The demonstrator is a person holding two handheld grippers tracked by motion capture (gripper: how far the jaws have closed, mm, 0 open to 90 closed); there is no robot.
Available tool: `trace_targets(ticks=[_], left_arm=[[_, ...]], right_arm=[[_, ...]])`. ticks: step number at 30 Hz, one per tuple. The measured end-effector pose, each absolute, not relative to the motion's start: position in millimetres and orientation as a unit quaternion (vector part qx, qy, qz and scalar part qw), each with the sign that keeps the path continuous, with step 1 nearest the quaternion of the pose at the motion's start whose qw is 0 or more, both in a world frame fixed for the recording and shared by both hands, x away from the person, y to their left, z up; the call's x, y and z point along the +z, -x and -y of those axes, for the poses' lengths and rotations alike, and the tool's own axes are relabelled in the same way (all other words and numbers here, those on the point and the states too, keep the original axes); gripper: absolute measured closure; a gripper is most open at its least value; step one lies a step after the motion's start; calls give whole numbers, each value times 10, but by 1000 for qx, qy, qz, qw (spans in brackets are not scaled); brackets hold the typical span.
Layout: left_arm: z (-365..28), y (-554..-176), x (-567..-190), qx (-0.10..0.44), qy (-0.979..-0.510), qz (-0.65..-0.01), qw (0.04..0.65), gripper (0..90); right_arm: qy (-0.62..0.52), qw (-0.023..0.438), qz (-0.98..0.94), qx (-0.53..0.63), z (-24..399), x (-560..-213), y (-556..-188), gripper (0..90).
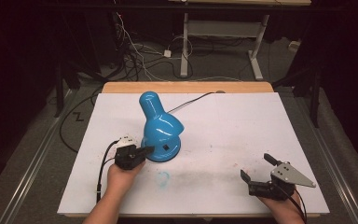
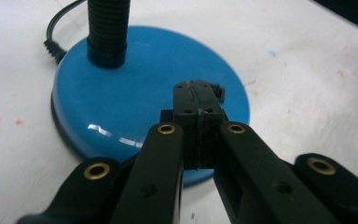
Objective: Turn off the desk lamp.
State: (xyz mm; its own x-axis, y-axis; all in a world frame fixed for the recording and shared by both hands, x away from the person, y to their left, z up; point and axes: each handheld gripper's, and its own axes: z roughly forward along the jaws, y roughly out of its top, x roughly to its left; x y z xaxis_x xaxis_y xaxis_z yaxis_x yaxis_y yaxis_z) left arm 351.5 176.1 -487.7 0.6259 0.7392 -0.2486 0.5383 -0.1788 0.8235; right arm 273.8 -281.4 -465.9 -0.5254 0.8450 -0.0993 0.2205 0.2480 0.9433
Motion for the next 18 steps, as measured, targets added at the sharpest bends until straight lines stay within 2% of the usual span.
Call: trace_targets(ticks=[15,18], left_arm=[[-2115,-2911,-4826,157,-783,-409,441,880],[-2151,-2799,-4881,155,-780,-405,452,880]], right_arm=[[-372,314,-725,487,2824,-4694,-2744,12],[-370,313,-727,486,2809,-4701,-2746,12]])
